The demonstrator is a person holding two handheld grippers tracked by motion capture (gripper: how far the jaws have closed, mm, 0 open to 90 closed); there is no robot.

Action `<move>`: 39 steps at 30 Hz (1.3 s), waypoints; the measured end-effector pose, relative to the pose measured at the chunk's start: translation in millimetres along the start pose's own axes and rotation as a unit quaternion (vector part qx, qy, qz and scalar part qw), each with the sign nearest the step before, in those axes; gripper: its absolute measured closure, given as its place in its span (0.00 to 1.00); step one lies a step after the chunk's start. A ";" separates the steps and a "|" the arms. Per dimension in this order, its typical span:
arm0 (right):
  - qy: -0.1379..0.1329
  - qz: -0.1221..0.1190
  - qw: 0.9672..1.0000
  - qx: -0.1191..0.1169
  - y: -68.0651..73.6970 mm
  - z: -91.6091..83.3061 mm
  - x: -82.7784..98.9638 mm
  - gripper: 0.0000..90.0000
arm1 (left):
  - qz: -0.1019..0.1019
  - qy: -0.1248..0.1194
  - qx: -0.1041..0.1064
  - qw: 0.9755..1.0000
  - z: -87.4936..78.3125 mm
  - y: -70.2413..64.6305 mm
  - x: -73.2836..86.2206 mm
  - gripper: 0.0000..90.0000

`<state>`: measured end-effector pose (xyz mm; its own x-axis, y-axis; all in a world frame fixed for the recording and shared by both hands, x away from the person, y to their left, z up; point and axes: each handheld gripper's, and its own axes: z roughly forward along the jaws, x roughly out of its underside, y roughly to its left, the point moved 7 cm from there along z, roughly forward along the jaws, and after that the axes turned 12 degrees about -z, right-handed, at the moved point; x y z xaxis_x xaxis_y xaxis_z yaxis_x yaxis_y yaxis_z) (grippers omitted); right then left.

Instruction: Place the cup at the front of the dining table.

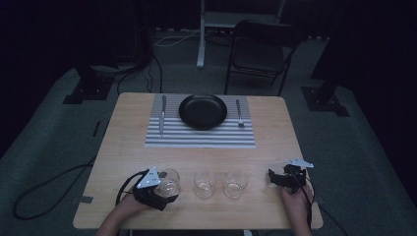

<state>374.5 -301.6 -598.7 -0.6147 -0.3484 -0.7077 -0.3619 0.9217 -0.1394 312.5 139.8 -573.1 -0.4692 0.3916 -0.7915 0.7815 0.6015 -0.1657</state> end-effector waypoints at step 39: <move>0.000 0.000 1.000 0.000 0.0 0.0 0.0 0.13 | -0.007 -0.044 -0.056 0.997 -5.9 -0.6 -24.8 0.21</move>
<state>374.5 -301.7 -598.7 -0.6148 -0.3476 -0.7080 -0.3616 0.9220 -0.1387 321.3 133.9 -549.9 -0.4386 0.3227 -0.8387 0.7221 0.6821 -0.1152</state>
